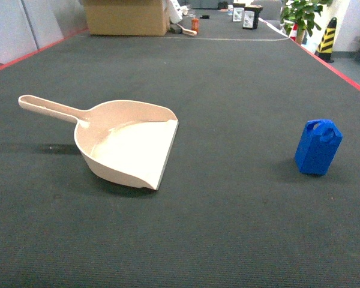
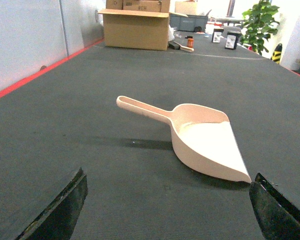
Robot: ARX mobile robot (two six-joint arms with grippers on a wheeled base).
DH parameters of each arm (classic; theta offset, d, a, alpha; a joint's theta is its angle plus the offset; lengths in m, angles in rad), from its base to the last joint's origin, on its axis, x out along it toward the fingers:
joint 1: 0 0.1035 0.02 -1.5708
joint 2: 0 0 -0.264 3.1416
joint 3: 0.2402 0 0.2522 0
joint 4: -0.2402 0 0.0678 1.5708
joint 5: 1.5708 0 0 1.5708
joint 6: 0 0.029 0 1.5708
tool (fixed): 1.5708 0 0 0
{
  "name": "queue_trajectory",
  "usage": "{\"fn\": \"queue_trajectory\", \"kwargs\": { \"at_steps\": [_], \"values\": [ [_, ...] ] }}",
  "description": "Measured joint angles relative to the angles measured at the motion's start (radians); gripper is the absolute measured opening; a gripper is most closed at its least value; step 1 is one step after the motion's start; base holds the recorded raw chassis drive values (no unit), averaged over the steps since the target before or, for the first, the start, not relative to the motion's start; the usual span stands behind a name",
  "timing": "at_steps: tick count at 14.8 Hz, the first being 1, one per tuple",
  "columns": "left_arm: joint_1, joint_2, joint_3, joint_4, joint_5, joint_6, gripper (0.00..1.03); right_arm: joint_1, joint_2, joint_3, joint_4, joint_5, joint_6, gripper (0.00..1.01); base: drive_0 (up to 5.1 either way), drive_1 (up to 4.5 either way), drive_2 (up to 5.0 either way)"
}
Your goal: Place part in tray to right shelf
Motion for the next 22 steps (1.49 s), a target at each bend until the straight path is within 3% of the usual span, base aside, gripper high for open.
{"fn": "queue_trajectory", "kwargs": {
  "at_steps": [22],
  "values": [
    [0.000, 0.000, 0.000, 0.000, 0.000, 0.000, 0.98, 0.000, 0.000, 0.000, 0.000, 0.000, 0.000, 0.98, 0.0, 0.00, 0.0]
  ]
}}
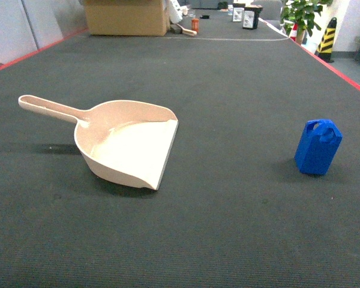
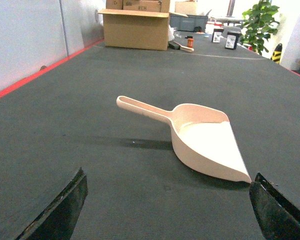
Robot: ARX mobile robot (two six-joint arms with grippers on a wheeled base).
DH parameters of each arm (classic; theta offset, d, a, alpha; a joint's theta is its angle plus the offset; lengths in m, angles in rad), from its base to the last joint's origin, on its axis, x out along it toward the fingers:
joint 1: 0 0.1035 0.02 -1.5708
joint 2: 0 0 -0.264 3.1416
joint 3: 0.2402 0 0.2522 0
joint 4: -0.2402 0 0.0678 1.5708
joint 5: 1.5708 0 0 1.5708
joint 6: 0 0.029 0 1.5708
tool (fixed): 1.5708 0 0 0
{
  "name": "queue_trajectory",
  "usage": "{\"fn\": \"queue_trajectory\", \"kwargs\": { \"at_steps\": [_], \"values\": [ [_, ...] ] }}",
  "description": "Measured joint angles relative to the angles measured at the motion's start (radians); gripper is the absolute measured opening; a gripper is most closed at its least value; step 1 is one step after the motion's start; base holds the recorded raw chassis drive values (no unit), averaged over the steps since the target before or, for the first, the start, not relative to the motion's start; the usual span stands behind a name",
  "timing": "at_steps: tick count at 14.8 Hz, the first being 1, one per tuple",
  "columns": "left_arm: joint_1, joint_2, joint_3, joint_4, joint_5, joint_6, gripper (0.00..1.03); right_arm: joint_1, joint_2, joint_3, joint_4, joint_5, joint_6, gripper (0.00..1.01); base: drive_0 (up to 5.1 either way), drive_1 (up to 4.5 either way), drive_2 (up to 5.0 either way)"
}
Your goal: Place part in tray to right shelf
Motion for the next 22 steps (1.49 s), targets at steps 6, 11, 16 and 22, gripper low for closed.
{"fn": "queue_trajectory", "kwargs": {
  "at_steps": [6, 11, 16, 22],
  "values": [
    [0.000, 0.000, 0.000, 0.000, 0.000, 0.000, 0.98, 0.000, 0.000, 0.000, 0.000, 0.000, 0.000, 0.98, 0.0, 0.00, 0.0],
    [0.000, 0.000, 0.000, 0.000, 0.000, 0.000, 0.98, 0.000, 0.000, 0.000, 0.000, 0.000, 0.000, 0.98, 0.0, 0.00, 0.0],
    [0.000, 0.000, 0.000, 0.000, 0.000, 0.000, 0.98, 0.000, 0.000, 0.000, 0.000, 0.000, 0.000, 0.98, 0.0, 0.00, 0.0],
    [0.000, 0.000, 0.000, 0.000, 0.000, 0.000, 0.98, 0.000, 0.000, 0.000, 0.000, 0.000, 0.000, 0.98, 0.0, 0.00, 0.0]
  ]
}}
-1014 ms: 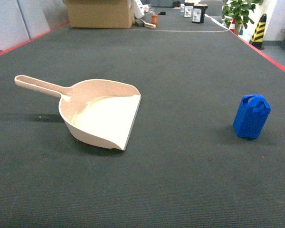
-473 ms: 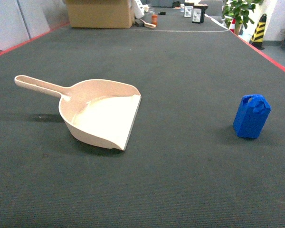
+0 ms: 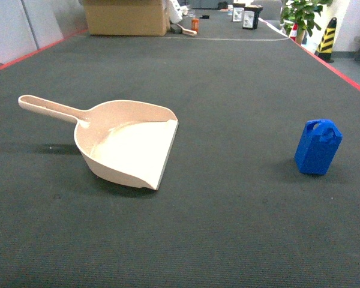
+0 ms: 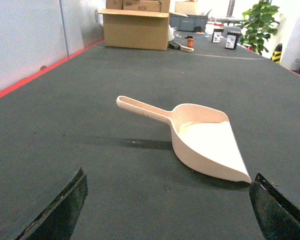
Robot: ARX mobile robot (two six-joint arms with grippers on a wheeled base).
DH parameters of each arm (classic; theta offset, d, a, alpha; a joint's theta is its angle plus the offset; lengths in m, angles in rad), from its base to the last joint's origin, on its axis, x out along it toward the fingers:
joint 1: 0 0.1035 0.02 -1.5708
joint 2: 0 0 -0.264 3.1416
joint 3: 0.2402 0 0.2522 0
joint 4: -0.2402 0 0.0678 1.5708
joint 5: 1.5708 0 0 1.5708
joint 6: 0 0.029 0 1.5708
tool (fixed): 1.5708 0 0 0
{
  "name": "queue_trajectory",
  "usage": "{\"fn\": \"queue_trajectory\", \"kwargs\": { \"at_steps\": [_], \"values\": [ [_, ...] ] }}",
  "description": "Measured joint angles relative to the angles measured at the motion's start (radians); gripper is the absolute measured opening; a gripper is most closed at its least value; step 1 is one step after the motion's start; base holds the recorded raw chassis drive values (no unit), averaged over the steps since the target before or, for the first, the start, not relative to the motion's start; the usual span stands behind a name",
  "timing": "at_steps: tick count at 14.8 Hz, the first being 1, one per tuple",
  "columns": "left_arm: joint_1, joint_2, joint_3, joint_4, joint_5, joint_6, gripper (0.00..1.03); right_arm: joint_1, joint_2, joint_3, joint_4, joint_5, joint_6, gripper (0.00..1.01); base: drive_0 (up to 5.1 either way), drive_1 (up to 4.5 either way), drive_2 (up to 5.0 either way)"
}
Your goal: Place part in tray to right shelf
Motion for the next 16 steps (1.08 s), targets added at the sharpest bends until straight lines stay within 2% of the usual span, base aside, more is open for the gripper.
{"fn": "queue_trajectory", "kwargs": {
  "at_steps": [16],
  "values": [
    [0.000, 0.000, 0.000, 0.000, 0.000, 0.000, 0.98, 0.000, 0.000, 0.000, 0.000, 0.000, 0.000, 0.98, 0.0, 0.00, 0.0]
  ]
}}
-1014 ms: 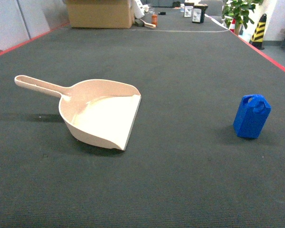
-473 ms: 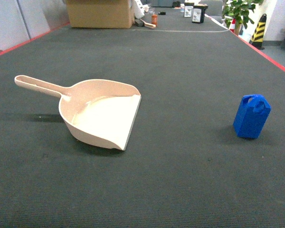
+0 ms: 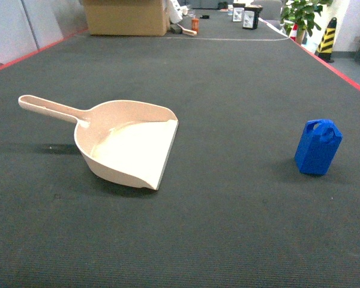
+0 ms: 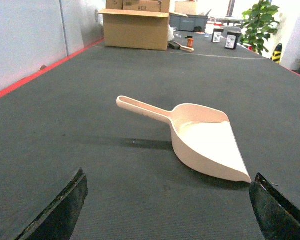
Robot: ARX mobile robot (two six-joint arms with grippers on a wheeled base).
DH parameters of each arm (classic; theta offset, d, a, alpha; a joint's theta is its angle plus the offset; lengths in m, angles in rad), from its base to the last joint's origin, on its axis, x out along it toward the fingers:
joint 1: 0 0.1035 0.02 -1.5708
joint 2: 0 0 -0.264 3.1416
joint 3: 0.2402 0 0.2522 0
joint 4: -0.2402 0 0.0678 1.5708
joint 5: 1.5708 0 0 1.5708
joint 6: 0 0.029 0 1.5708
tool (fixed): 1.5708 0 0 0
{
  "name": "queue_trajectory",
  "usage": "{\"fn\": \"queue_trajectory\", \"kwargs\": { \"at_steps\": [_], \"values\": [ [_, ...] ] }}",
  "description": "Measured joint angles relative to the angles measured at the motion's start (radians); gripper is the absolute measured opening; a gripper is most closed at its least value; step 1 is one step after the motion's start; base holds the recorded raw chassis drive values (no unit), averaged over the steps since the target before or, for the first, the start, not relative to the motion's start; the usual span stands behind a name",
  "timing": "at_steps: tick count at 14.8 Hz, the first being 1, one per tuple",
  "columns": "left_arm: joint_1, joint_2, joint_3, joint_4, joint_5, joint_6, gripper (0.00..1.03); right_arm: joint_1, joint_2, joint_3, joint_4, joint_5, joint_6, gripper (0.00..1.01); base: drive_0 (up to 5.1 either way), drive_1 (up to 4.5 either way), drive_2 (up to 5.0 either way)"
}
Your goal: Place part in tray to right shelf
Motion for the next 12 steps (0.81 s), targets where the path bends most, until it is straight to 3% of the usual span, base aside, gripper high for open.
{"fn": "queue_trajectory", "kwargs": {
  "at_steps": [12],
  "values": [
    [0.000, 0.000, 0.000, 0.000, 0.000, 0.000, 0.98, 0.000, 0.000, 0.000, 0.000, 0.000, 0.000, 0.98, 0.0, 0.00, 0.0]
  ]
}}
